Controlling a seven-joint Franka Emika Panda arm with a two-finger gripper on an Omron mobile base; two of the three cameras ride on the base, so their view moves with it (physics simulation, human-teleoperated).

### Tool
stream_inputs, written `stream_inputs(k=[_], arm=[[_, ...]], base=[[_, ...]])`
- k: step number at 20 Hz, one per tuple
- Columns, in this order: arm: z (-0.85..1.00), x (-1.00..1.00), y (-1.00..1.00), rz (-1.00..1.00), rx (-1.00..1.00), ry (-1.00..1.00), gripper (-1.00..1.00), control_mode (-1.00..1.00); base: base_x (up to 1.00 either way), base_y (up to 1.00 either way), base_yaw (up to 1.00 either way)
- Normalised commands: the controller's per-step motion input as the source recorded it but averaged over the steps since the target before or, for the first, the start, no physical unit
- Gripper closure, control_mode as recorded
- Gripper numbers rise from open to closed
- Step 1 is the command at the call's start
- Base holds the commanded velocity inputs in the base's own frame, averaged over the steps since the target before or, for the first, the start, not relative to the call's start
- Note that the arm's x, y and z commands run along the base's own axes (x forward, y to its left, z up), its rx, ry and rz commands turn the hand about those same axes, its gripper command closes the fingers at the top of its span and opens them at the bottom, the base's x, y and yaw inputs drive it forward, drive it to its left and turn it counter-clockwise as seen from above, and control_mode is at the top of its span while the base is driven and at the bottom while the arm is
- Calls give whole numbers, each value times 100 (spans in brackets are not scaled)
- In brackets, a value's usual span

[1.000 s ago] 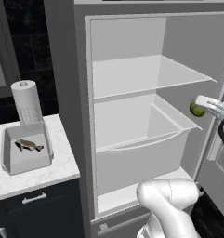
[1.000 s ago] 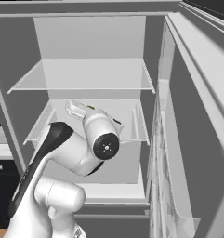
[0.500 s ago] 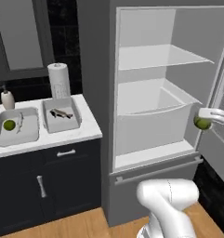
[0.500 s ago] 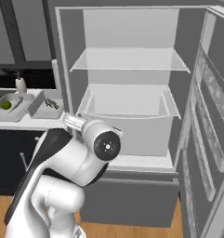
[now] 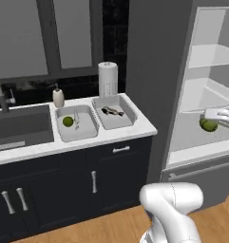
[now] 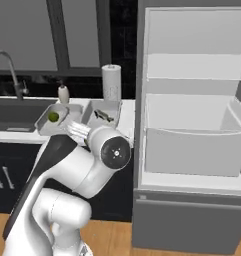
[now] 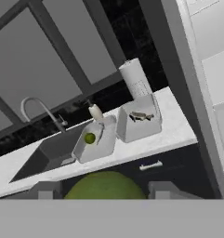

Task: Place one lime and one fish in each tupperware on the nearby counter, to pack two identical lunches.

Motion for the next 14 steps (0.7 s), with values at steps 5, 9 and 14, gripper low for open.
stream_inputs(k=[5, 9, 14], arm=[[0, 0, 0, 0, 0, 0, 100, 100], [0, 0, 0, 0, 0, 0, 100, 100], [0, 0, 0, 0, 0, 0, 100, 100]], base=[[100, 96, -4], [97, 11, -12], [99, -61, -26]])
